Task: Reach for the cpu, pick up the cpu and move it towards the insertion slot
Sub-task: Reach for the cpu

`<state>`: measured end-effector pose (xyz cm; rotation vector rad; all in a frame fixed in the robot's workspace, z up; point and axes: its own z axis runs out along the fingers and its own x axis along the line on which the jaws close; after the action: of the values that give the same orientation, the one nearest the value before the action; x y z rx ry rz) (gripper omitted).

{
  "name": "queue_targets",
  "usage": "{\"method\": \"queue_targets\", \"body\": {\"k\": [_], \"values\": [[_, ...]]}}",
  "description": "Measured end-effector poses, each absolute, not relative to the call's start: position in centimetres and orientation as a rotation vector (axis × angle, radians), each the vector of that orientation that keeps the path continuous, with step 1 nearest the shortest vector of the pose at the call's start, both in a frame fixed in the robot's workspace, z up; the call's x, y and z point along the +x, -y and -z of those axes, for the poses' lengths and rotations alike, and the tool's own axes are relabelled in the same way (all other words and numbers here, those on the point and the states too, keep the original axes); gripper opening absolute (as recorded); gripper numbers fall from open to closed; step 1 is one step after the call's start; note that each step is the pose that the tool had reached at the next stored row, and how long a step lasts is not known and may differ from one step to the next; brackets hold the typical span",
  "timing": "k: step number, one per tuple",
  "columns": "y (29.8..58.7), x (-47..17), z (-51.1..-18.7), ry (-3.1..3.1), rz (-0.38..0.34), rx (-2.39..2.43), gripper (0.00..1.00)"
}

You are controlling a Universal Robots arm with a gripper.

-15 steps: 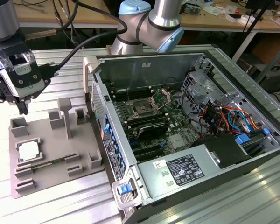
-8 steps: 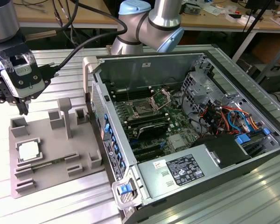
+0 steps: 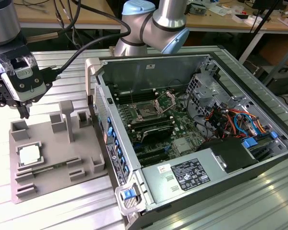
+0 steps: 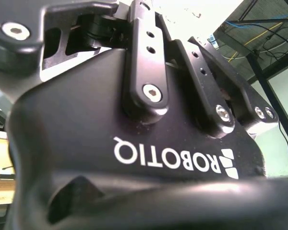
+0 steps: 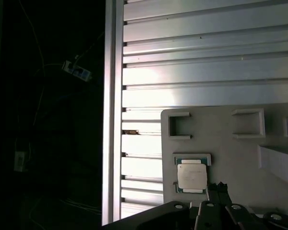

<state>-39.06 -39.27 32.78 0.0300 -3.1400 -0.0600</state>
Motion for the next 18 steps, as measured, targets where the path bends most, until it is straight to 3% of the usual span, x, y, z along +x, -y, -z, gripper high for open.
{"method": "queue_targets", "body": {"k": [18], "values": [[39.27, -39.06, -32.42, 3.140, 0.060, 0.030, 0.11]]}}
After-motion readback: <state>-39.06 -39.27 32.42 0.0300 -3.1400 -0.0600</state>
